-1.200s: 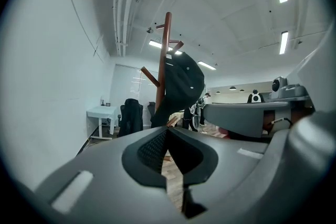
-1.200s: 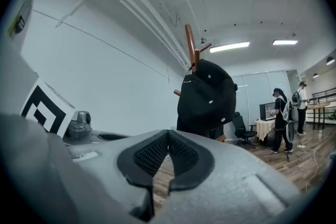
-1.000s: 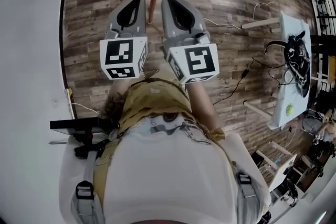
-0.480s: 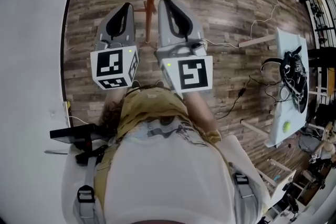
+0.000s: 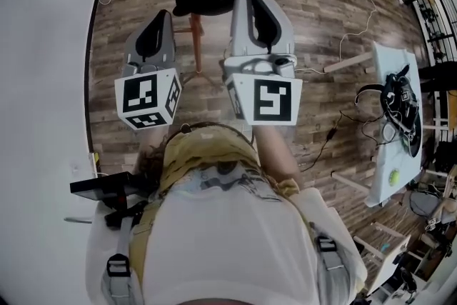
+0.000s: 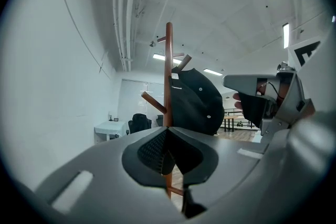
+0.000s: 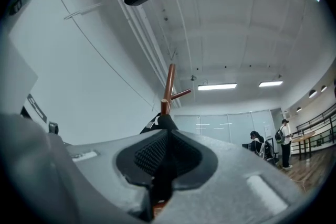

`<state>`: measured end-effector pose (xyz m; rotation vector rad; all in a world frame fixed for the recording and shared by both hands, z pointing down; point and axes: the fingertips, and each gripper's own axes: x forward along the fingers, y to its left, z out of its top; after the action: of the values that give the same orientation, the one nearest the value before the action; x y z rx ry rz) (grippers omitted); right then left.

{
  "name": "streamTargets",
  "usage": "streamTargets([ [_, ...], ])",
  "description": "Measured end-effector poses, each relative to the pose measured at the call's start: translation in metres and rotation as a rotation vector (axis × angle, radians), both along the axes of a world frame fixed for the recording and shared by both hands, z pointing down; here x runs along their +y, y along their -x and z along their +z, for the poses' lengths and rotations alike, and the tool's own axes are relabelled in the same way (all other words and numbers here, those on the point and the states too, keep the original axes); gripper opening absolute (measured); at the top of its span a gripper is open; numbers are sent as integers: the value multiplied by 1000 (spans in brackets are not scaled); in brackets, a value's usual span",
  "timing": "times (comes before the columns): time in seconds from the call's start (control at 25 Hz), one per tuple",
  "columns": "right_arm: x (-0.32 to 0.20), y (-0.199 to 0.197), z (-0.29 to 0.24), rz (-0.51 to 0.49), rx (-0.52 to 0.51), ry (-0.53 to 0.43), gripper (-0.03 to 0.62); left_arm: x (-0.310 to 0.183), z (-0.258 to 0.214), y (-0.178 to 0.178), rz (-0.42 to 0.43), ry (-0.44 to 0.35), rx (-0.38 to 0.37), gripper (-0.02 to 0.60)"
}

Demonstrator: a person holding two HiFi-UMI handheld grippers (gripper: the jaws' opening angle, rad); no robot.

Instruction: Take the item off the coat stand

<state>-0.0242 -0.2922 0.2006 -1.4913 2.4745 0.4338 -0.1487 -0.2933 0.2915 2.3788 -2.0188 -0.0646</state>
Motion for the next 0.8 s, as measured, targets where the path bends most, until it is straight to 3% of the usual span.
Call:
streamTargets([
  [0.2, -16, -4, -9, 34, 49, -9, 98, -2, 0, -1, 0, -2, -2, 2],
  [0.4, -33, 2, 5, 18, 102, 71, 179, -3, -4, -1, -3, -4, -1, 2],
  [0.48, -38, 5, 11, 13, 108, 99, 179, -3, -3, 0, -3, -2, 2, 2],
  [0.52, -40, 6, 12, 12, 110, 106, 170, -3, -2, 0, -3, -1, 3, 2],
  [0.6, -41, 6, 13, 19, 110, 110, 74, -3, -2, 1, -4, 2, 2, 2],
  [0.8, -34, 2, 4, 28, 70, 64, 5, -5, -4, 0, -9, 2, -2, 2],
])
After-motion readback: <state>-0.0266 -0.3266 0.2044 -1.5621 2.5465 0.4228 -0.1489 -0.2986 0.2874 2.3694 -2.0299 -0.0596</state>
